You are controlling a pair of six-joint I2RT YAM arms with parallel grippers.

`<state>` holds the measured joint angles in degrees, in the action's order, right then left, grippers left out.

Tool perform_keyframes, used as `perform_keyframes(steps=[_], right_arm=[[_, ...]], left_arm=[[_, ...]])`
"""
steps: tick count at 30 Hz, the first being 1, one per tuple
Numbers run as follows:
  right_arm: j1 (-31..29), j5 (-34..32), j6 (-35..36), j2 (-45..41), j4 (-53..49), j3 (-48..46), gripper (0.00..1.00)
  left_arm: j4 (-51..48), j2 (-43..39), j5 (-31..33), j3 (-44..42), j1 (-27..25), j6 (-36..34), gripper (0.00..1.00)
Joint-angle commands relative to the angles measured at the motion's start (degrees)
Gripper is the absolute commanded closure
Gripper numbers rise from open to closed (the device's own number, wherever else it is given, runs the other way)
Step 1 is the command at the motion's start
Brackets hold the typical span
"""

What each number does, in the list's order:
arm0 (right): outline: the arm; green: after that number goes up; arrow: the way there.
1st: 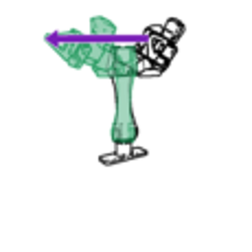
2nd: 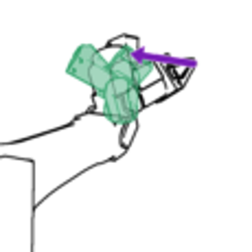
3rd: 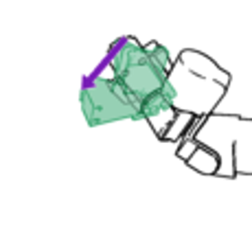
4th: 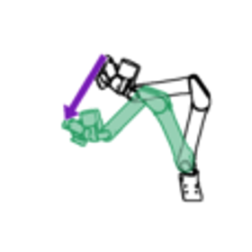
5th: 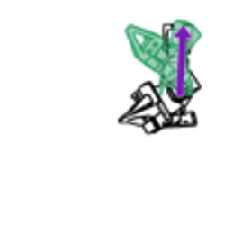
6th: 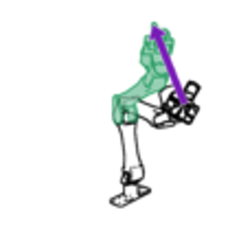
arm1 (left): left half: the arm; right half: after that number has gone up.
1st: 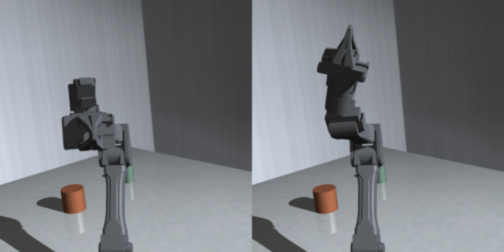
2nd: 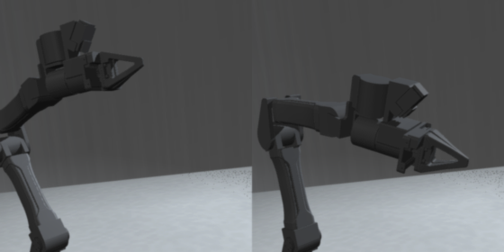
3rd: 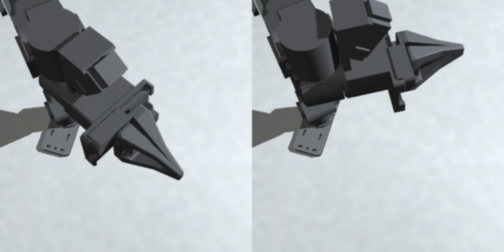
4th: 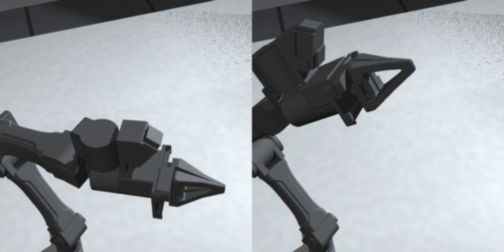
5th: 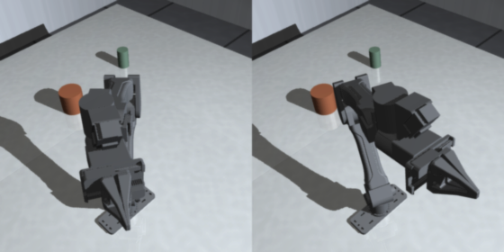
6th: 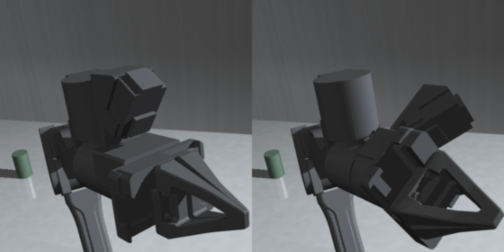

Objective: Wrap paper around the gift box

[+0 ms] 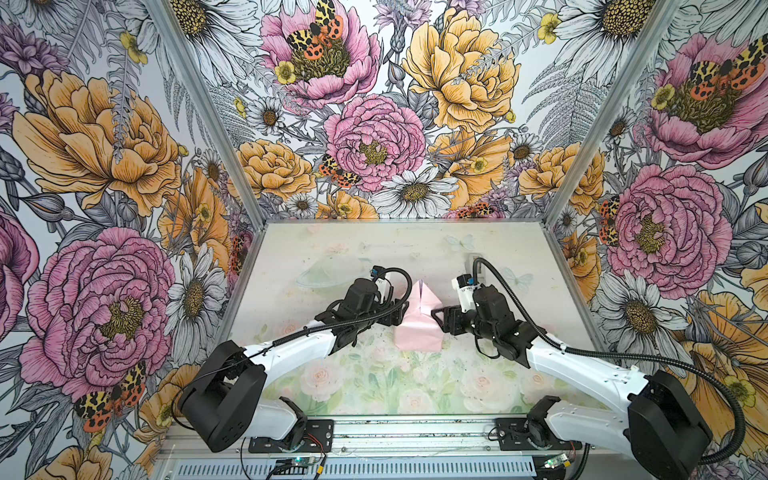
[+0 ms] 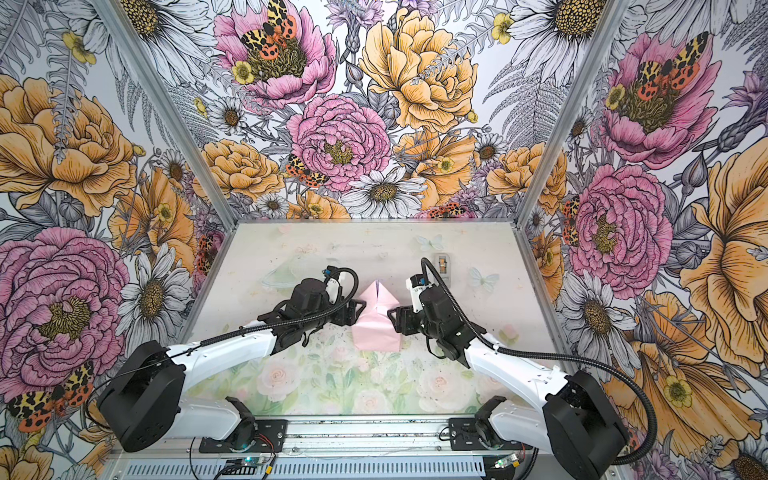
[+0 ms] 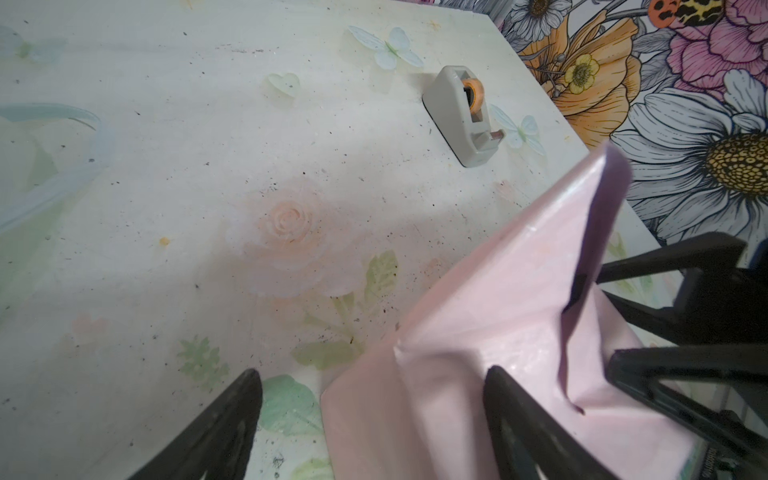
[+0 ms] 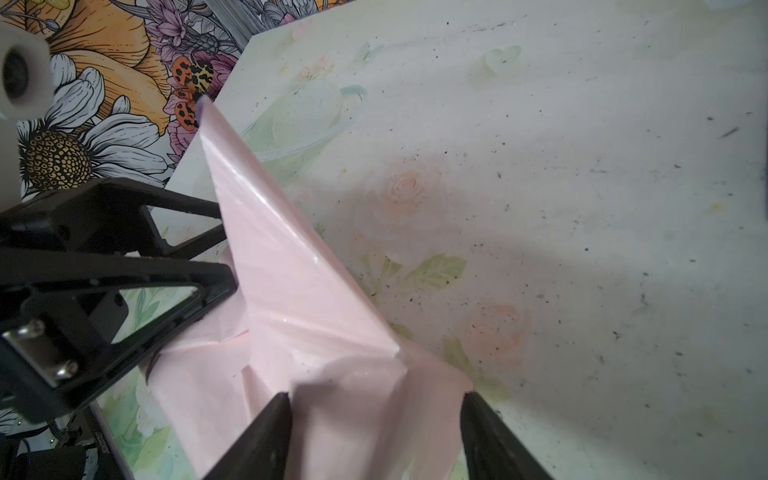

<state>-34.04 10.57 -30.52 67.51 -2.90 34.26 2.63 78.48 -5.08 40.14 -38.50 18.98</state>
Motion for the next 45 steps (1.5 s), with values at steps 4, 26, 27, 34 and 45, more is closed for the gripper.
perform_keyframes(steps=[4, 26, 27, 34, 45], right_arm=[[2.0, 2.1, 1.7, 1.9, -2.7, -0.4, 0.38], [2.8, 6.0, 2.1, 1.4, -1.1, 2.5, 0.35], [2.9, 6.3, 2.1, 1.6, -0.6, 2.8, 0.34], [3.0, 9.7, 1.7, 5.9, 2.9, 5.1, 0.35], [3.0, 7.9, 2.8, 9.1, 0.8, 4.1, 0.36]], left_arm=[[0.9, -1.1, -6.8, -0.8, 2.2, -2.9, 0.16], [-1.7, 6.4, -12.5, 5.0, 4.8, -8.6, 0.17], [-1.9, 6.3, -12.5, 4.7, 4.8, -8.6, 0.17], [-2.0, 5.7, -12.3, 3.6, 4.9, -9.3, 0.17], [-0.7, 2.7, -12.2, 3.4, 5.9, -7.4, 0.17]])
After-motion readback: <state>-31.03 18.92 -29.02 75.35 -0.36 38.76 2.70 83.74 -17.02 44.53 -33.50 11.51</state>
